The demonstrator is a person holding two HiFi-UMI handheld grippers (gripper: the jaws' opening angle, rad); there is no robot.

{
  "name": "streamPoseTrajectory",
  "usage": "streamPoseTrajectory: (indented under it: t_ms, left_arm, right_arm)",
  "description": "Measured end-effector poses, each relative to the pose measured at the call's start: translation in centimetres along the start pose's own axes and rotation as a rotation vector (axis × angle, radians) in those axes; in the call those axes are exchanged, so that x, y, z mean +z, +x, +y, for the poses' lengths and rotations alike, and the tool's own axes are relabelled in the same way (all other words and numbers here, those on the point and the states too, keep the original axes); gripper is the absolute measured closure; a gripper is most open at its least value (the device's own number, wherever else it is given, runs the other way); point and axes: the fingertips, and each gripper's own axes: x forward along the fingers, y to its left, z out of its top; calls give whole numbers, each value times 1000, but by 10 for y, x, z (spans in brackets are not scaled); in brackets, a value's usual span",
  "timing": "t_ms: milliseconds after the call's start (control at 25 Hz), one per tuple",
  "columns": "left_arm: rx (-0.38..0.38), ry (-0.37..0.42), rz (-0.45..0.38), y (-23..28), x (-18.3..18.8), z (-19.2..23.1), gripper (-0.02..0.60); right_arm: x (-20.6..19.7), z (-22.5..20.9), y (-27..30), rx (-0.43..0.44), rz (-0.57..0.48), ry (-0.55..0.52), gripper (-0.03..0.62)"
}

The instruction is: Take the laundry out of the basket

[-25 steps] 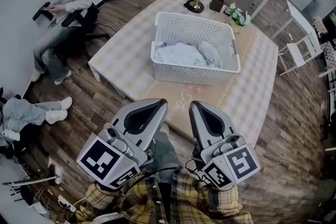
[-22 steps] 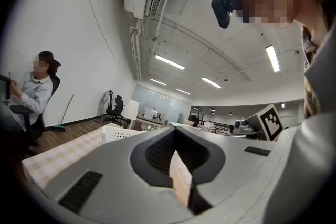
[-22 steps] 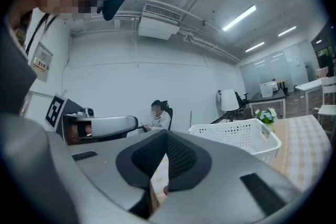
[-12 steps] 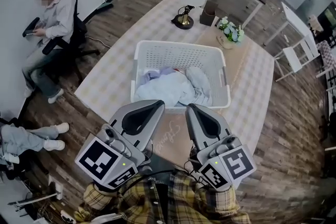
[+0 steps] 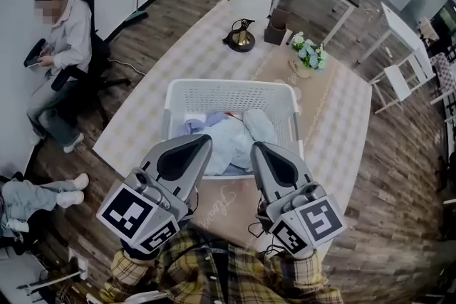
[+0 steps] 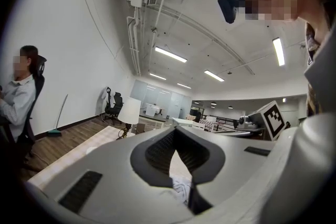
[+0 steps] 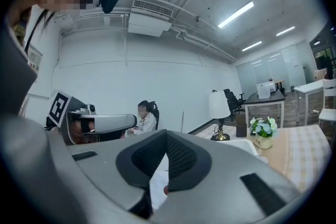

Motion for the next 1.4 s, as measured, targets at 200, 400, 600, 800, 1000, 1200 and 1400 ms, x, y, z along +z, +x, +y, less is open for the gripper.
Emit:
streamPoseTrajectory:
  t_ms: [200, 400, 600, 800, 1000, 1200, 1400]
  left_arm:
    - [-32, 4, 47, 20, -2, 10, 569]
    - [-95, 20, 82, 39, -5, 15, 569]
    - [-179, 5, 98, 58, -13, 16, 569]
    - [-219, 9, 125, 66, -23, 15, 569]
    - [-228, 6, 172, 72, -35, 20, 571]
    - [-224, 7, 229, 81, -50, 33, 563]
    - [-248, 26, 287, 87, -59, 41, 502]
  right_arm:
    - [4, -15, 7, -29, -1, 11, 583]
    - [5, -29, 16, -80, 4, 14, 583]
    - [2, -42, 22, -143, 14, 9, 583]
    - [-2, -48, 26, -181, 29, 3, 583]
    - [-8, -54, 29, -202, 66, -4, 580]
    - [-19, -65, 37, -223, 109, 19, 574]
    - [-27, -70, 47, -216, 166, 26, 562]
